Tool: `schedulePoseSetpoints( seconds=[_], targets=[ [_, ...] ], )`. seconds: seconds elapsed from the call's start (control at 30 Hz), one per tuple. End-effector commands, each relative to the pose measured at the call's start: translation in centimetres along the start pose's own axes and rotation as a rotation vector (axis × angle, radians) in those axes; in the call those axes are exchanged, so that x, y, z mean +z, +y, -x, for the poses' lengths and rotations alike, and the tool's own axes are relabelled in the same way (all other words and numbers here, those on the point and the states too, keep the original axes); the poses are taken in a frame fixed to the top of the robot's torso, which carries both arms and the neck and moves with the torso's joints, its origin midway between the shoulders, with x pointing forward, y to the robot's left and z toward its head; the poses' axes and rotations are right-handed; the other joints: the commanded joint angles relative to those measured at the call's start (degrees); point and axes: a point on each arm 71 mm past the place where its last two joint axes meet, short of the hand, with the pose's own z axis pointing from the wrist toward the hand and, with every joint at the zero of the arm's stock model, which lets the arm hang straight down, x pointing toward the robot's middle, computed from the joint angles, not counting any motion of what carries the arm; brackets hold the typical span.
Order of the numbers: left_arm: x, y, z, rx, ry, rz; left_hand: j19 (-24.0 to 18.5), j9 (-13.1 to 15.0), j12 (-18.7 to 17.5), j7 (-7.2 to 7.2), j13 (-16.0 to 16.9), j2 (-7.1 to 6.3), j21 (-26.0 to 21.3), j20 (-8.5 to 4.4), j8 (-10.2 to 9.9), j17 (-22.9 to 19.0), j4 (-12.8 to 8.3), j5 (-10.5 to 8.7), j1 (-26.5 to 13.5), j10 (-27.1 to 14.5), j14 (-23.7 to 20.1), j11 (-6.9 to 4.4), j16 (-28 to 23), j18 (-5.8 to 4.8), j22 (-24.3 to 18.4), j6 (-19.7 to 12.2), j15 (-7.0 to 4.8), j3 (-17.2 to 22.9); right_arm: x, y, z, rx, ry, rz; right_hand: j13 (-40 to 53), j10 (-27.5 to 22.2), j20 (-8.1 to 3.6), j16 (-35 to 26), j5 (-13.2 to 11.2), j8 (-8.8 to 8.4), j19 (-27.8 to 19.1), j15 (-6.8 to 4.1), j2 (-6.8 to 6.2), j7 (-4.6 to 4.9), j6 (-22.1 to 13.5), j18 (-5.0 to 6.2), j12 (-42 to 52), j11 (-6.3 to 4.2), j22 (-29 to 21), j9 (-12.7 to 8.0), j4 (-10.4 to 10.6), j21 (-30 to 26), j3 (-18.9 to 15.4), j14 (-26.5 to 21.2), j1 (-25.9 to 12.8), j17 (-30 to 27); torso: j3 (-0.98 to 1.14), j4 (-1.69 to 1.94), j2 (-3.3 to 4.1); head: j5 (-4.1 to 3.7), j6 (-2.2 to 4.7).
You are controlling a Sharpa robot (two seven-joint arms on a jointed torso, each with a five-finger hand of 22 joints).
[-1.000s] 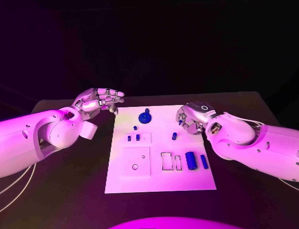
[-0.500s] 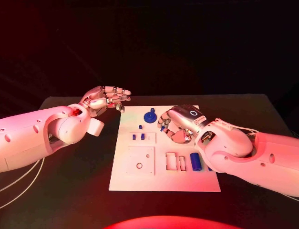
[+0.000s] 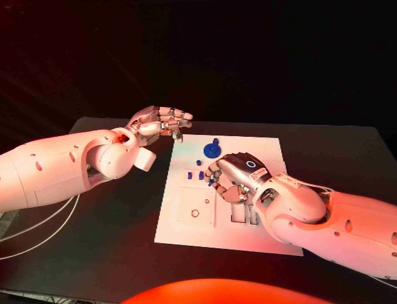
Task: Assemble the parts on the task board
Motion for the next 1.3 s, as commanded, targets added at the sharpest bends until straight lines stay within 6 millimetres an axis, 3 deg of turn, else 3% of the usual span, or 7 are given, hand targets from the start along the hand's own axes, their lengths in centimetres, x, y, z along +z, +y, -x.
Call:
schedulePoseSetpoints(
  seconds=[0.03, 0.57, 1.3],
  targets=[
    [0.1, -0.1, -0.2, 0.002, 0.007, -0.01, 0.2, -0.1, -0.3, 0.31, -0.1, 0.09, -0.3, 0.15, -0.3, -0.1, -0.1, 0.15, 0.2, -0.4, -0.2, 0.15, -0.2, 0.36, -0.1, -0.4, 0.34, -0.4, 0.0, 0.4, -0.9, -0.009, 0.004, 0.026, 0.0, 2.4, -0.25, -0.1, 0.4, 0.33, 0.8, -0.35, 0.14, -0.08, 0.3, -0.99, 0.2, -1.96, 11.0, 0.1, -0.3, 0.0, 0.0, 2.3, -0.4, 0.0, 0.11, -0.02, 0.04, 0.9, -0.36],
    [0.3, -0.1, -0.6, 0.006, 0.021, -0.007, 0.2, -0.1, -0.3, 0.31, -0.1, 0.09, -0.3, 0.15, -0.3, -0.1, -0.1, 0.15, 0.2, -0.4, -0.2, 0.15, -0.2, 0.36, -0.1, -0.4, 0.34, -0.4, -0.5, 0.2, -3.6, 0.0, 0.059, 0.009, 0.0, 2.5, -0.25, -0.1, 0.5, 0.28, 0.8, -0.34, 0.15, -0.02, 0.3, -0.98, 0.1, -1.92, 11.0, 0.1, -0.4, -0.1, 0.1, 2.2, -0.5, -0.1, 0.09, -0.07, 0.02, 1.78, -1.53],
    [0.3, -0.1, -0.5, 0.007, 0.025, -0.003, 0.2, -0.1, -0.2, 0.32, -0.1, 0.22, -0.5, 0.22, -0.2, -0.1, -0.1, 0.19, 0.2, -0.5, -0.2, 0.17, -0.3, 0.38, -0.2, -0.5, 0.38, -0.4, -0.4, 0.5, -4.2, 0.0, 0.077, 0.014, 0.0, 2.5, -0.25, -0.1, 0.5, 0.26, 0.9, -0.32, 0.15, 0.01, 0.3, -1.0, 0.1, -1.9, 11.1, 0.1, -0.4, 0.0, 0.1, 2.3, -0.6, 0.0, 0.12, -0.13, 0.01, 1.98, -1.76]
  ],
)
